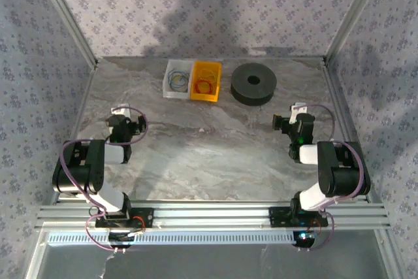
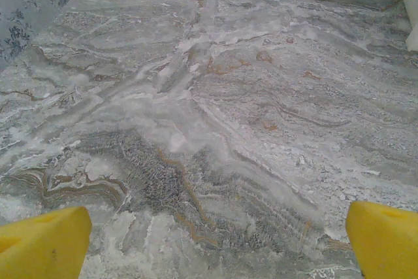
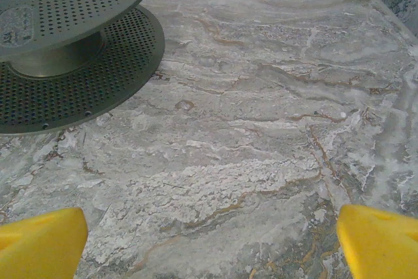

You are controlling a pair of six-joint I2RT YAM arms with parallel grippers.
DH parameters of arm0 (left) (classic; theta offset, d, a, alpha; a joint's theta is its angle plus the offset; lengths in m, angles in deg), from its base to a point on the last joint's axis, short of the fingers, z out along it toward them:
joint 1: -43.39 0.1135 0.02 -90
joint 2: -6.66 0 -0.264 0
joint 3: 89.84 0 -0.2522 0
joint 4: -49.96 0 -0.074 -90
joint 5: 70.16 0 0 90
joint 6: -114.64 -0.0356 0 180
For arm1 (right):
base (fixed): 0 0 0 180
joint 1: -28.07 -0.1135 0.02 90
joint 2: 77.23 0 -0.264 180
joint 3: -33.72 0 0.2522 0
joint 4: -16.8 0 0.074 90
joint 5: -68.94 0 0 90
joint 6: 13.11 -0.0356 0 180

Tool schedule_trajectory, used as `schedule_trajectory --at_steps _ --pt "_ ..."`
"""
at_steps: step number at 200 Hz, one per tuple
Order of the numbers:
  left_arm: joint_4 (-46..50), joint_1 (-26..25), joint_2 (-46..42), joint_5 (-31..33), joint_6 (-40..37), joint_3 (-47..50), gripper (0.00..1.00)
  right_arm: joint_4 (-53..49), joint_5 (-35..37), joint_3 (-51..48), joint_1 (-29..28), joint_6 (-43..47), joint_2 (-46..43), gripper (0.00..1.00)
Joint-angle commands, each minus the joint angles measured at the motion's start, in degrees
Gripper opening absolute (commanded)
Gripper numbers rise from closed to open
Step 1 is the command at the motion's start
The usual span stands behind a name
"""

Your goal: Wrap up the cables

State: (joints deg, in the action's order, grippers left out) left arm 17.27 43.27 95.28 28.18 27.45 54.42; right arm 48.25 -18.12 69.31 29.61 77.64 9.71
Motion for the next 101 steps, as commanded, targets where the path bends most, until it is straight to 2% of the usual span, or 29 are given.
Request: schedule_trajectory --at_steps 1,101 --pt "-1.2 0.1 -0.7 -0.2 -0.5 -1.2 1.00 -0.4 -0.6 1.2 0.4 0.5 0.0 1.00" --pt "-1.2 0.0 -0.7 -0.2 -0.5 -1.3 1.00 -0.6 -0.9 1.4 0.6 0.4 0.0 1.00"
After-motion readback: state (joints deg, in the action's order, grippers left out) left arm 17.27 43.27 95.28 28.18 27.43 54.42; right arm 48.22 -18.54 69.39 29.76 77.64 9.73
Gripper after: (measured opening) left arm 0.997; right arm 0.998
